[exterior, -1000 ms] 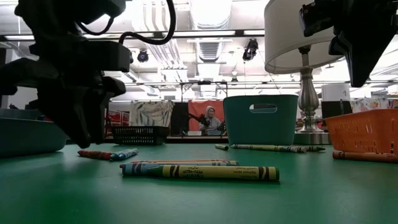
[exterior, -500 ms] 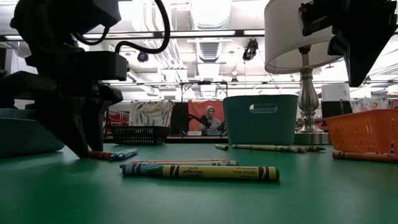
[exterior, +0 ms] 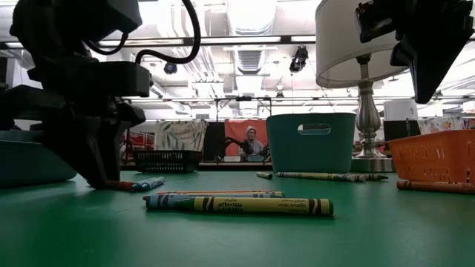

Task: Sort crayons
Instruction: Put the orange crayon into the blue bin

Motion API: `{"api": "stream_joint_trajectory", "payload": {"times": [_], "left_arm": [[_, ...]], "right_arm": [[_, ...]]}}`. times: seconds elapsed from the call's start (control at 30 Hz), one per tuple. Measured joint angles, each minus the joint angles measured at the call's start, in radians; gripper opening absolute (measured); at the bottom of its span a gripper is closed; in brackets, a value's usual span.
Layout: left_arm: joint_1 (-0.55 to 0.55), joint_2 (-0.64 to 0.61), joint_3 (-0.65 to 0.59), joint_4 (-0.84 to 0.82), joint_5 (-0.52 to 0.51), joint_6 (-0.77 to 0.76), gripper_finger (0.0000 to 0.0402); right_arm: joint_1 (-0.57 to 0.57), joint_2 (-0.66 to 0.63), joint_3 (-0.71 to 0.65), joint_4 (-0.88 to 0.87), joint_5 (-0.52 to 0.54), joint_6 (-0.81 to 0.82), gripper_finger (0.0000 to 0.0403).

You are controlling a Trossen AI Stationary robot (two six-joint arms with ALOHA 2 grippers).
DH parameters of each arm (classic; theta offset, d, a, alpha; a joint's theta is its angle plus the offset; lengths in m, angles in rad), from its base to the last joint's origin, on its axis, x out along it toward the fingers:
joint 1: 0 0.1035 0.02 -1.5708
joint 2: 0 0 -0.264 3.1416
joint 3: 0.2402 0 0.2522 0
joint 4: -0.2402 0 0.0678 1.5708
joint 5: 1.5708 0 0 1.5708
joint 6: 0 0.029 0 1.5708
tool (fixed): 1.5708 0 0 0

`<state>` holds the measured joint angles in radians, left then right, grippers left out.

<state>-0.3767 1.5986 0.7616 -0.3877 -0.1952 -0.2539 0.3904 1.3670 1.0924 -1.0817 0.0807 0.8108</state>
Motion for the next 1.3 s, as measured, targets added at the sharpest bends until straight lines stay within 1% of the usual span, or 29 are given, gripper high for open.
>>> {"api": "stream_joint_trajectory", "payload": {"times": [0.1,0.63,0.73,0.9,1.0,1.1,1.17,1.3], "left_arm": [[0.000,-0.001,-0.006,0.005,0.000,0.000,0.0077],[0.000,-0.001,-0.016,-0.005,-0.005,0.010,0.0073],[0.000,-0.001,-0.016,-0.006,-0.004,0.010,0.0058],[0.000,0.000,-0.016,-0.010,-0.005,0.010,0.0013],[0.000,0.000,-0.015,-0.018,-0.004,0.010,0.0005],[-0.001,0.002,0.014,-0.068,-0.004,0.005,0.0004],[-0.002,0.002,0.047,-0.140,-0.004,0.006,0.0002],[-0.004,-0.009,0.168,-0.279,-0.013,0.014,0.0001]], "right_arm": [[0.000,0.000,0.000,0.004,0.000,0.000,0.0013],[0.000,0.000,0.000,0.018,0.000,-0.001,0.0013],[0.000,0.000,0.000,0.018,0.000,-0.001,0.0013],[0.000,0.000,0.000,0.018,0.000,-0.001,0.0013],[0.000,0.000,0.000,0.018,0.000,-0.001,0.0013],[0.000,0.000,0.000,0.018,0.000,-0.001,0.0013],[0.000,0.000,0.000,0.018,0.000,-0.001,0.0013],[0.000,0.000,0.000,0.019,0.000,-0.002,0.0013]]}}
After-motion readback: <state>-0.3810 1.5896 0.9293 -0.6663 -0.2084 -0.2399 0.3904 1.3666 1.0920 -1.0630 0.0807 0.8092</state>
